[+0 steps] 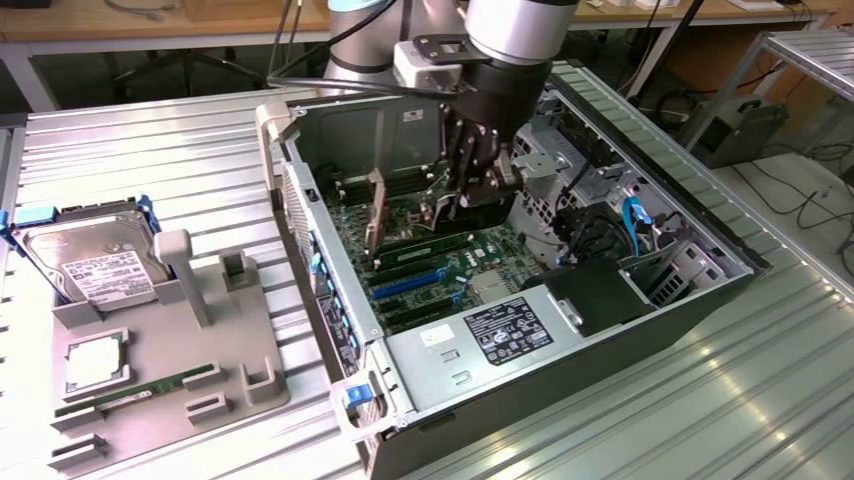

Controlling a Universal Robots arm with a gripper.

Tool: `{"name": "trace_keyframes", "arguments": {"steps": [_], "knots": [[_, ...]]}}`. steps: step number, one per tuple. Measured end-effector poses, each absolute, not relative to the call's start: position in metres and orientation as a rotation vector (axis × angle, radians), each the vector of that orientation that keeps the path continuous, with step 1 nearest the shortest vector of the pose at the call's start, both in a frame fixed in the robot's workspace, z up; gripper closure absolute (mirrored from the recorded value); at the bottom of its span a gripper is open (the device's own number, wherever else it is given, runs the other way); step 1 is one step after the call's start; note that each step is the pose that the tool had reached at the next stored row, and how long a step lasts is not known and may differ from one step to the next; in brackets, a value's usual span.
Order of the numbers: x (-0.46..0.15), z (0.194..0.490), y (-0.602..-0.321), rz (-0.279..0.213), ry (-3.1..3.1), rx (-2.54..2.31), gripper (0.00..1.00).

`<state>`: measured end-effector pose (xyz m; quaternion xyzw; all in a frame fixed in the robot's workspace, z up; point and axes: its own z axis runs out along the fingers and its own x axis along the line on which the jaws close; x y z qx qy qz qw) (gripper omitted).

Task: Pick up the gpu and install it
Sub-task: 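Insert the gpu into the slot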

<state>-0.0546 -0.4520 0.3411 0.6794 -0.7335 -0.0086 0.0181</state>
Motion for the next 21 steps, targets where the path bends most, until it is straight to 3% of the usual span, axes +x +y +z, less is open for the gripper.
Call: {"name": "trace_keyframes", "arguments": {"steps": [21], "knots": [[-0.08,0.306,-0.46,-0.022,-2.226,2.175,0.74]]}}
